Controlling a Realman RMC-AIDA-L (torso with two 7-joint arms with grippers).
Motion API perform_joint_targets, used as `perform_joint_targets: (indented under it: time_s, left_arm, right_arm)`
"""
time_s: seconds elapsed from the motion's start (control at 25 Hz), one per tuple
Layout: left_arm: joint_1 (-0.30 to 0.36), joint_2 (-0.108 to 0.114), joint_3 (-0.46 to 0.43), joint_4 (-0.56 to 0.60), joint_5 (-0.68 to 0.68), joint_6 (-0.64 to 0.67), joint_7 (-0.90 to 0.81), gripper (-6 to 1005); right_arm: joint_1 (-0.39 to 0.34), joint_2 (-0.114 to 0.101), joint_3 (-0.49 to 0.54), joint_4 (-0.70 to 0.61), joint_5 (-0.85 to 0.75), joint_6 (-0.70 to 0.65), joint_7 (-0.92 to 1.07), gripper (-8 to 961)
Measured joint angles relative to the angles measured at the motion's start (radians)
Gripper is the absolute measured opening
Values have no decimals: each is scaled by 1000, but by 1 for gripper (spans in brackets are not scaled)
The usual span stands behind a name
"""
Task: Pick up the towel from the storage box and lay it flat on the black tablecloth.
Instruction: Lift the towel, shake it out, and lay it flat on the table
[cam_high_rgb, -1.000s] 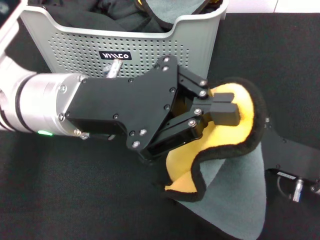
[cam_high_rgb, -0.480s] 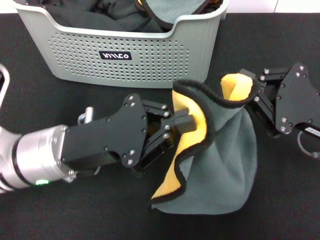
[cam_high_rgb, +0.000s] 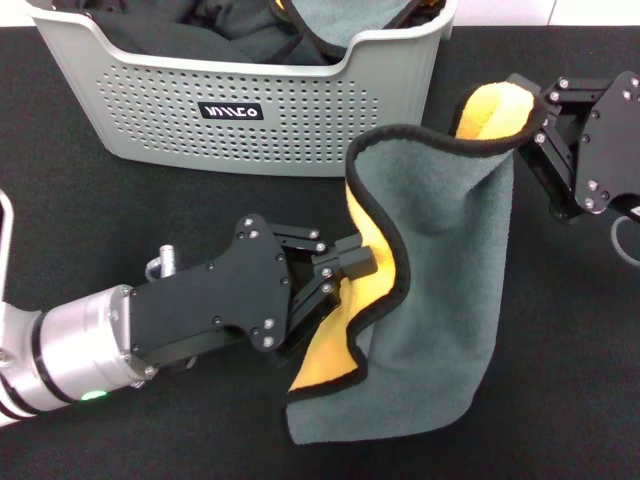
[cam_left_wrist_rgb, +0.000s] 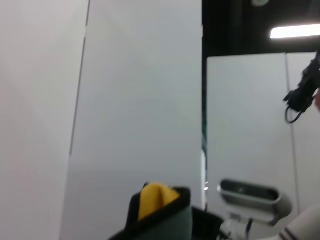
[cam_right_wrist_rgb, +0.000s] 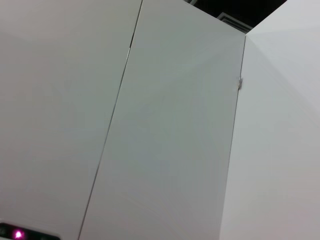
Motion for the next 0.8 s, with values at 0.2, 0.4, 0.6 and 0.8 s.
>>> perform_joint_targets:
  time_s: [0.2,0.4,0.6,0.8]
  left_arm:
    - [-18,-13,5,-30,-12,-86,41,12]
    - [-69,-14,7,-147,-71,-157,137,19]
    - [-72,-15,2,-177,-104,-267,206,39]
    - [-63,-15,1,-222,-198,-337,211,69]
  right_arm:
    - [3,-3,29,-1,-1,-3,-2,9]
    - [14,-3,30,-21,-3,-8,-4,9]
    - [14,-3,30,-68,-6,-1,-5,9]
    - [14,-3,40,-119,-15,19,-1,9]
